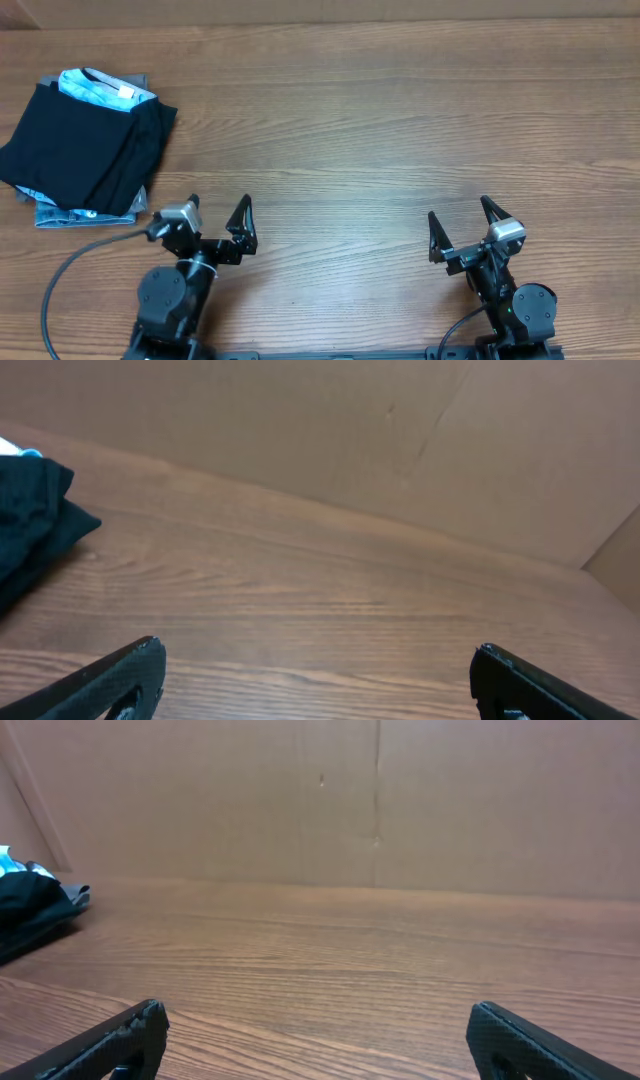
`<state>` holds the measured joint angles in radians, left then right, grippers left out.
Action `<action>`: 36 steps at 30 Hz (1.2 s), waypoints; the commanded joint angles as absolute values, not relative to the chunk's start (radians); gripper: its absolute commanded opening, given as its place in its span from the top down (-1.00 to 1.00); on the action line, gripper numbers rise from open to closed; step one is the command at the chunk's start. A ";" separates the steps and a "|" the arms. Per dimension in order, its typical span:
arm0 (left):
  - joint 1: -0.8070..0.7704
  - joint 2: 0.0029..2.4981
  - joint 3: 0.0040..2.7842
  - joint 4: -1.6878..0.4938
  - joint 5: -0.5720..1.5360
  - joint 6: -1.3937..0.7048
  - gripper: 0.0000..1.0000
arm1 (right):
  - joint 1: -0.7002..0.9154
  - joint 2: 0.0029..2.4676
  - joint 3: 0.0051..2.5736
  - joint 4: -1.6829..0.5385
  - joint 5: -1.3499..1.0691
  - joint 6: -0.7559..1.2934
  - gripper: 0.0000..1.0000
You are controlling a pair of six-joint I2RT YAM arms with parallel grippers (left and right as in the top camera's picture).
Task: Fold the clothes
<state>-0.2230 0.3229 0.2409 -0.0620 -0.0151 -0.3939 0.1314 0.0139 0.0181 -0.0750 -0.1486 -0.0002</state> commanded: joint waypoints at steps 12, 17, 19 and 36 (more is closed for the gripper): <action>-0.188 0.158 0.005 0.086 -0.087 -0.404 -1.00 | 0.128 0.004 0.008 -0.070 -0.134 0.001 -1.00; -0.183 0.127 0.005 0.072 -0.087 -0.334 -1.00 | 0.128 0.004 0.008 -0.070 -0.134 0.001 -1.00; -0.174 0.105 0.005 0.054 -0.085 -0.299 -1.00 | 0.128 0.004 0.008 -0.070 -0.134 0.001 -1.00; -0.104 0.003 0.005 -0.078 0.027 0.046 -1.00 | 0.128 0.004 0.008 -0.070 -0.134 0.001 -1.00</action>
<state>-0.1104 0.0166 0.0086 -0.0776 0.0051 -0.0410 0.1314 0.0139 0.0181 -0.0746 -0.1482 0.0002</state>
